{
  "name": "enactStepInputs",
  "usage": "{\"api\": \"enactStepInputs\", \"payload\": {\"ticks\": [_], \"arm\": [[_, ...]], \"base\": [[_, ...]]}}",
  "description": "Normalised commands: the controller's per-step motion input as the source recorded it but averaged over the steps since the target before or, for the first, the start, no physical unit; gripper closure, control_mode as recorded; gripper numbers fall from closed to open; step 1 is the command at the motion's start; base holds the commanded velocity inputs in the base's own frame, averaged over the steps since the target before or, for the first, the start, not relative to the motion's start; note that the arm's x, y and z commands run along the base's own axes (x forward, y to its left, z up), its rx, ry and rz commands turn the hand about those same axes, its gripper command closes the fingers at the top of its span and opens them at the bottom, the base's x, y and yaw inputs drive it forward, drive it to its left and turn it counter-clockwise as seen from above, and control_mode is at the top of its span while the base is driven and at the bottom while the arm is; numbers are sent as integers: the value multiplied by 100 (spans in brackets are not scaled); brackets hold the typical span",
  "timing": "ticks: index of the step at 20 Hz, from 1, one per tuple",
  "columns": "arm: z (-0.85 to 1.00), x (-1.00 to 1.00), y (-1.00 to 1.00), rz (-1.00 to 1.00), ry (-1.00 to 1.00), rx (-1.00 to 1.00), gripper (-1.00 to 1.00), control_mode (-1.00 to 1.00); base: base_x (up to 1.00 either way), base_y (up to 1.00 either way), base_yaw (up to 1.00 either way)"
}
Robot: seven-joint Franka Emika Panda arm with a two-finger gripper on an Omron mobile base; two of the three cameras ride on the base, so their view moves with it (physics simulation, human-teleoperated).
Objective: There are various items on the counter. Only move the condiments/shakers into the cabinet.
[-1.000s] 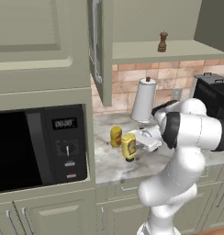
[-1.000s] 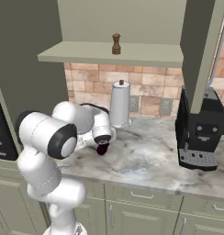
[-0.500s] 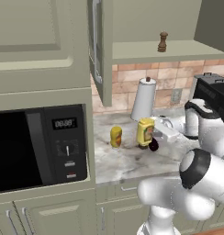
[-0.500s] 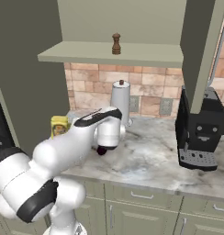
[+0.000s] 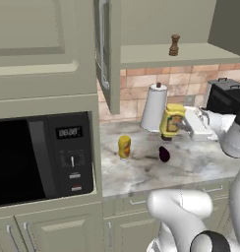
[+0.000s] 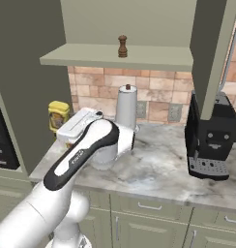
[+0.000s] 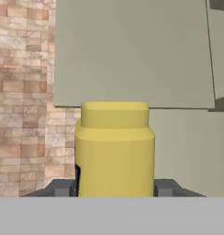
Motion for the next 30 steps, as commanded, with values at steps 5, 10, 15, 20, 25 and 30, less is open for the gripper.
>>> {"api": "enactStepInputs", "payload": {"ticks": [5,10,15,20,25,30], "arm": [[100,-36,-27,-40,-14,-10,100,-100],[100,-27,-16,-48,-14,-11,100,-100],[100,-11,-19,-50,-5,-6,100,-100],[88,23,-18,-47,1,0,100,-100],[27,47,-18,-12,21,14,100,-100],[20,46,-38,-18,29,21,100,-100]], "base": [[0,0,0],[0,0,0],[0,0,0],[0,0,0],[0,0,0],[0,0,0]]}}
